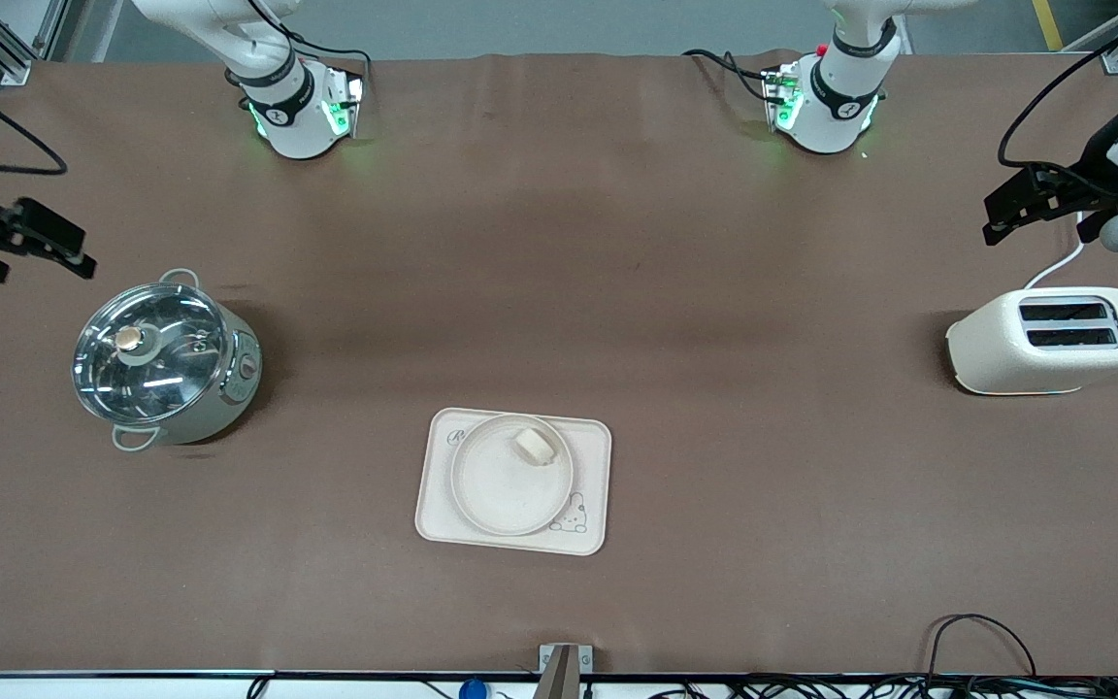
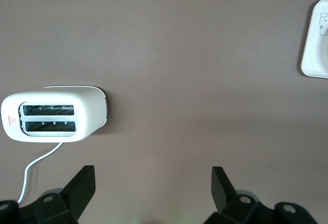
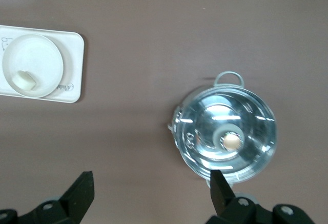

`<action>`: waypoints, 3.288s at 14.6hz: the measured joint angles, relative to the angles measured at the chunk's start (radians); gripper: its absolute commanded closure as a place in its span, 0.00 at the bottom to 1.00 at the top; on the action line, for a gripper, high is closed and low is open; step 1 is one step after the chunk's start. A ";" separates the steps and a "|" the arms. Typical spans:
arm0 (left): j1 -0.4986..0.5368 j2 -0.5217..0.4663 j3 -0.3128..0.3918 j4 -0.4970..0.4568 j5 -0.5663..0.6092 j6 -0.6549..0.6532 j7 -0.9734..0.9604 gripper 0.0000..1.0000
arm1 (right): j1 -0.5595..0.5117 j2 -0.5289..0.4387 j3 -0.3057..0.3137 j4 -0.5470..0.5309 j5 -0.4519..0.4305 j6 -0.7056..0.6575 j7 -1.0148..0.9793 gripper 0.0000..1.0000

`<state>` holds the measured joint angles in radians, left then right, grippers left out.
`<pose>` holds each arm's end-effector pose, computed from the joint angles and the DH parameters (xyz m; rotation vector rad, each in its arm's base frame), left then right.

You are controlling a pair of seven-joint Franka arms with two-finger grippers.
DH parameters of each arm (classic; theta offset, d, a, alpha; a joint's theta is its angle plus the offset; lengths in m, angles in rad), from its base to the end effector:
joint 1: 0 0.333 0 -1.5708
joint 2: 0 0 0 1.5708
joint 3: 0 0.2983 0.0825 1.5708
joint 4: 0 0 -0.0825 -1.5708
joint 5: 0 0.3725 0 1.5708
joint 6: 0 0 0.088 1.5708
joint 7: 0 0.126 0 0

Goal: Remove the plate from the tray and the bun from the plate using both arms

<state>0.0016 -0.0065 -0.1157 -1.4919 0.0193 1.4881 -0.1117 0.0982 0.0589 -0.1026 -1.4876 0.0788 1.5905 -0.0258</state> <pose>0.5298 -0.0583 0.6200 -3.1220 0.0012 -0.0076 0.5637 0.0090 0.5959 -3.0685 -0.0336 -0.0697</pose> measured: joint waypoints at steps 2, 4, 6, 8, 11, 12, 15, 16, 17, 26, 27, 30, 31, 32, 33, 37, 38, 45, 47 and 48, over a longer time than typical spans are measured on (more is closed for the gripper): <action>0.001 0.001 0.000 0.000 0.000 0.000 0.000 0.00 | 0.026 0.050 0.002 -0.001 0.031 0.052 0.028 0.00; 0.001 0.003 0.000 0.000 0.000 0.000 0.000 0.00 | 0.064 0.115 0.003 -0.004 0.091 0.123 0.077 0.00; 0.002 0.003 0.000 0.000 0.000 0.000 0.000 0.00 | 0.103 0.200 0.005 -0.006 0.114 0.209 0.102 0.00; 0.002 0.004 0.000 0.000 0.000 0.000 0.000 0.00 | 0.140 0.301 0.007 0.001 0.120 0.292 0.133 0.00; 0.001 0.008 0.000 -0.001 0.000 0.000 0.000 0.00 | 0.186 0.459 0.018 0.031 0.179 0.442 0.189 0.01; 0.001 0.008 0.000 -0.001 0.000 0.000 0.000 0.00 | 0.199 0.508 0.025 0.050 0.220 0.485 0.196 0.02; 0.000 0.008 -0.001 0.000 0.000 0.000 0.000 0.00 | 0.246 0.659 0.035 0.142 0.312 0.613 0.211 0.03; 0.000 0.008 -0.001 0.001 0.000 0.000 0.000 0.00 | 0.260 0.705 0.037 0.174 0.322 0.647 0.224 0.03; 0.000 0.008 -0.001 0.001 0.000 0.000 0.000 0.00 | 0.273 0.754 0.041 0.212 0.328 0.676 0.239 0.03; -0.001 0.008 -0.006 0.001 0.000 0.000 0.000 0.00 | 0.291 0.953 0.082 0.369 0.331 0.739 0.260 0.34; -0.001 0.008 -0.006 0.001 0.000 0.000 0.000 0.00 | 0.291 0.953 0.083 0.369 0.331 0.739 0.260 0.34; 0.000 0.009 -0.006 0.001 0.000 0.000 0.000 0.00 | 0.291 0.958 0.086 0.370 0.332 0.737 0.258 0.36; 0.000 0.009 -0.006 0.001 0.000 0.000 0.000 0.00 | 0.291 0.962 0.088 0.370 0.332 0.735 0.249 0.37; 0.000 0.009 -0.006 0.001 0.000 0.000 0.000 0.00 | 0.291 0.967 0.092 0.370 0.331 0.734 0.234 0.39; 0.000 0.009 -0.006 0.001 0.000 0.000 0.000 0.00 | 0.291 0.973 0.096 0.370 0.332 0.733 0.218 0.41; -0.001 0.009 -0.007 0.001 0.000 0.000 0.000 0.00 | 0.290 0.989 0.097 0.370 0.332 0.733 0.188 0.96; -0.002 0.009 -0.007 0.001 0.000 0.000 0.000 0.00 | 0.290 0.989 0.098 0.370 0.332 0.733 0.187 0.99; -0.002 0.009 -0.008 0.001 0.000 0.000 0.000 0.00 | 0.287 0.986 0.110 0.400 0.334 0.678 0.170 0.99; -0.001 0.009 -0.008 0.001 0.000 0.000 0.000 0.00 | 0.287 0.968 0.114 0.410 0.334 0.633 0.162 1.00; -0.001 0.009 -0.008 0.001 0.000 0.000 0.000 0.00 | 0.288 0.956 0.116 0.410 0.334 0.609 0.155 1.00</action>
<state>0.0005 0.0028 -0.1240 -1.4913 0.0192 1.4882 -0.1116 0.3858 1.0144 0.0130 -1.0779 0.4126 2.1997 0.1294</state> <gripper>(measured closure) 0.000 0.938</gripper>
